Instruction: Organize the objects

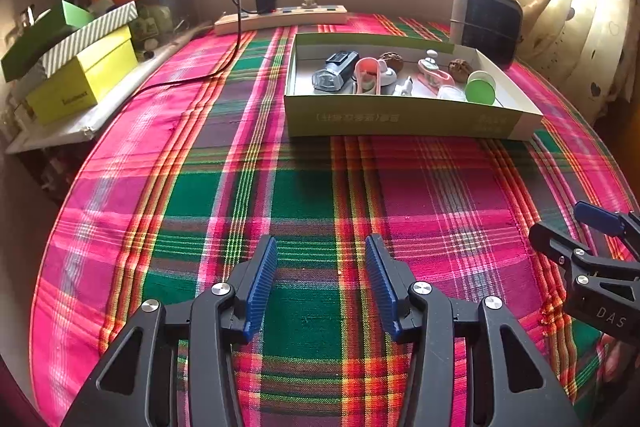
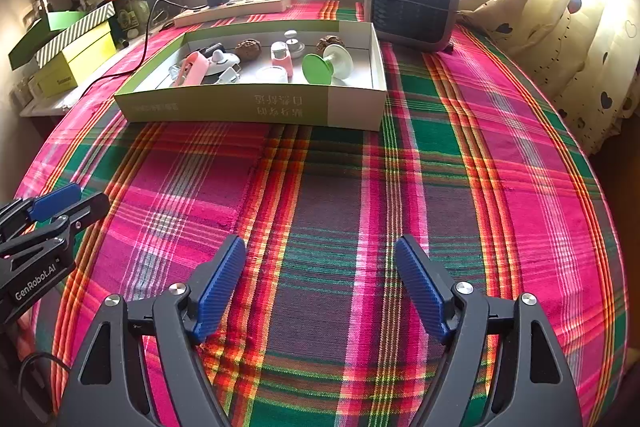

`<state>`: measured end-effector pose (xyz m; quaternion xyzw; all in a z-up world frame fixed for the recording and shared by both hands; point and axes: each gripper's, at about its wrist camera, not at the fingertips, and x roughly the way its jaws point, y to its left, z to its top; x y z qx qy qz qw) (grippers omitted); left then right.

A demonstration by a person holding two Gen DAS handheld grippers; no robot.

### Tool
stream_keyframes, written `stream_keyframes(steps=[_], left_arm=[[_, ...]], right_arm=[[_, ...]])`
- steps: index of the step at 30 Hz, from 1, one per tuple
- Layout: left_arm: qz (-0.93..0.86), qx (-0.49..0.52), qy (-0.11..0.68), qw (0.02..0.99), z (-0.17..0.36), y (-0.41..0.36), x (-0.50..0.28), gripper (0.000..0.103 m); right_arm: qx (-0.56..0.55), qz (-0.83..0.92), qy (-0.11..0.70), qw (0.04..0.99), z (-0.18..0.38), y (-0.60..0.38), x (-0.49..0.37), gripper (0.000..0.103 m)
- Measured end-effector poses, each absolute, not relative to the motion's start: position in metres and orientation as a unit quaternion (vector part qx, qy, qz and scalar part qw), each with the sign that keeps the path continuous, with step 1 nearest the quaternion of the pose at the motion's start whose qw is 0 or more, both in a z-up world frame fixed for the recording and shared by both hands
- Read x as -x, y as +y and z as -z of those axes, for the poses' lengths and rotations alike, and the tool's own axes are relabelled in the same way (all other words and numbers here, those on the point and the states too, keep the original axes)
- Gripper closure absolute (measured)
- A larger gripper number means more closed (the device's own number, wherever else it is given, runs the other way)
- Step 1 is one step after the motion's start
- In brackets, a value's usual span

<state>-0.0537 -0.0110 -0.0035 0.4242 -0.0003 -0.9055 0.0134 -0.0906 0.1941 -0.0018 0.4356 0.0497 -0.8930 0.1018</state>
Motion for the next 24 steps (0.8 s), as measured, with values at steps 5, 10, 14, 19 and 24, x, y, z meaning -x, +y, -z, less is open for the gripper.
stream_keyframes(steps=[5,10,14,19,24], left_arm=[[0.905,-0.424,0.004,0.017,0.0037,-0.0104,0.0527,0.058],[0.905,-0.424,0.004,0.018,0.0038,-0.0109,0.0525,0.058],[0.905,-0.424,0.005,0.017,0.0039,-0.0111,0.0525,0.058],[0.906,-0.424,0.005,0.017,0.0039,-0.0112,0.0525,0.058],[0.906,-0.424,0.005,0.017,0.004,-0.0109,0.0524,0.058]], right_arm=[[-0.436,0.893,0.05,0.102,0.0016,0.1942,0.0905,0.025],[-0.436,0.893,0.05,0.102,0.0015,0.1941,0.0906,0.025],[-0.436,0.893,0.05,0.102,0.0015,0.1941,0.0904,0.025],[-0.436,0.893,0.05,0.102,0.0014,0.1941,0.0904,0.025],[-0.436,0.893,0.05,0.102,0.0013,0.194,0.0901,0.025]])
